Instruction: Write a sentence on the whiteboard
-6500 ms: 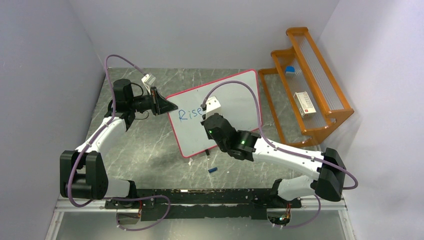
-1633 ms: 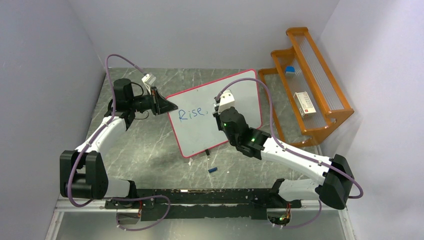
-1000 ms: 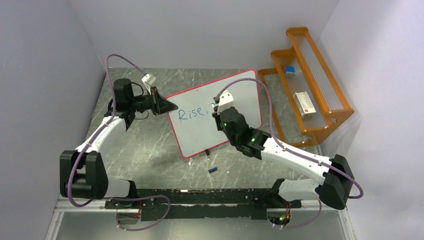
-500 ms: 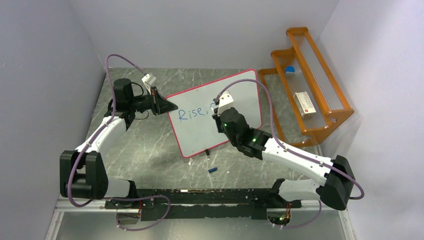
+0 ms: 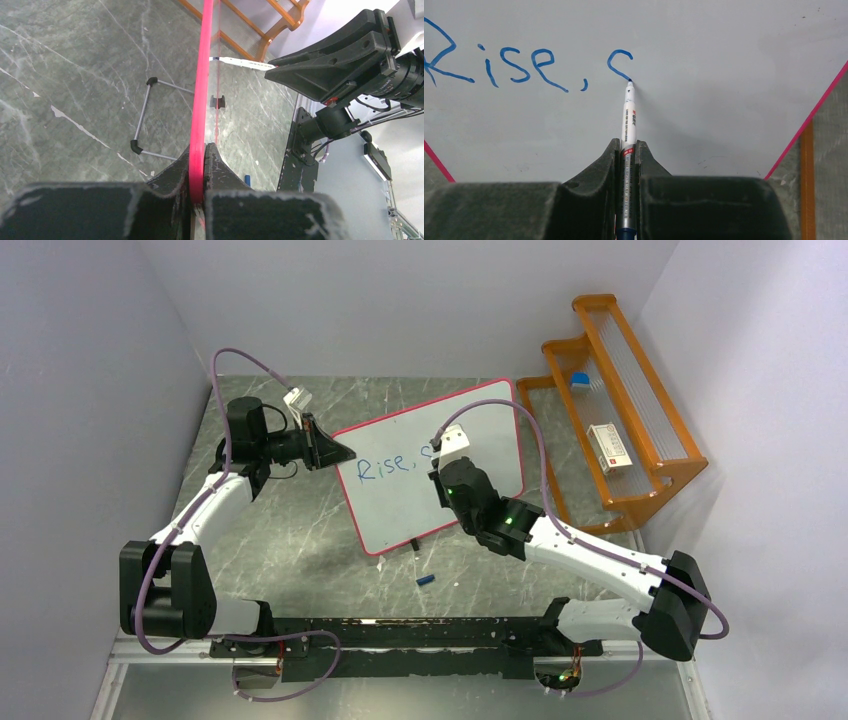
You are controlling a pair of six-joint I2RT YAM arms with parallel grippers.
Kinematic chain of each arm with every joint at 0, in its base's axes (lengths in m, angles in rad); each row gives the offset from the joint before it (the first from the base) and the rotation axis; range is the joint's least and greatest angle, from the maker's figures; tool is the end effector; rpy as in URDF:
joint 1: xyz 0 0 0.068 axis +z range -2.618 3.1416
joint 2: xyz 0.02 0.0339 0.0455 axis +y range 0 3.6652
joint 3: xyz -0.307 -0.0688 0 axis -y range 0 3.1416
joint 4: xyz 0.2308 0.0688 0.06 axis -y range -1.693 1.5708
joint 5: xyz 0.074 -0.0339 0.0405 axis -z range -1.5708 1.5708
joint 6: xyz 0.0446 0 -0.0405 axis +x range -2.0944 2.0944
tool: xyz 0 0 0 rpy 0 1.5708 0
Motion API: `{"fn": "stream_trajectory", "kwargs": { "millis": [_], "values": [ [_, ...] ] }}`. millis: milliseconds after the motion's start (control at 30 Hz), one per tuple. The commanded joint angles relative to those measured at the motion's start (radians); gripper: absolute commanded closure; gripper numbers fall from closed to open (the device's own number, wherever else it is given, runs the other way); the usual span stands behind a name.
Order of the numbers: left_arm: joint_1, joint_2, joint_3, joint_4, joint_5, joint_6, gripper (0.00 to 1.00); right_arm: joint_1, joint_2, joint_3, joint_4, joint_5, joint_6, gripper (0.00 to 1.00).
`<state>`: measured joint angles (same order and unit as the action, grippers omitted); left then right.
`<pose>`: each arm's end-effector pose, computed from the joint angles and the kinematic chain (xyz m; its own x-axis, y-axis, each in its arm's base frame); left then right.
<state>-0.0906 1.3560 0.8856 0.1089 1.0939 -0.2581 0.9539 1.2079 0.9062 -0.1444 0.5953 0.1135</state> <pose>0.2711 -0.0644 0.3289 -0.5624 -0.0665 -0.8242 0.7504 0.3775 -0.5426 0.1646 0.1889 0.3414 -0.2913 -0.2487 -0.9237 -0.3520 0.9257 -0.1382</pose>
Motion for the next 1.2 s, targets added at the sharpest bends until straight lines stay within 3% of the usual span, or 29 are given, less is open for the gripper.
{"fn": "stream_trajectory", "kwargs": {
  "millis": [0,833,1167],
  "values": [
    [-0.029,0.032,-0.017,-0.086,-0.062,0.102,0.95,-0.007,-0.014,-0.017,-0.028,0.013,0.014,1.0],
    [-0.029,0.028,-0.019,-0.084,-0.059,0.101,0.95,-0.007,0.003,0.004,-0.015,-0.119,0.038,1.0],
    [-0.029,0.029,-0.014,-0.098,-0.067,0.109,0.95,-0.008,-0.053,-0.007,0.016,-0.078,0.034,1.0]
  ]
}}
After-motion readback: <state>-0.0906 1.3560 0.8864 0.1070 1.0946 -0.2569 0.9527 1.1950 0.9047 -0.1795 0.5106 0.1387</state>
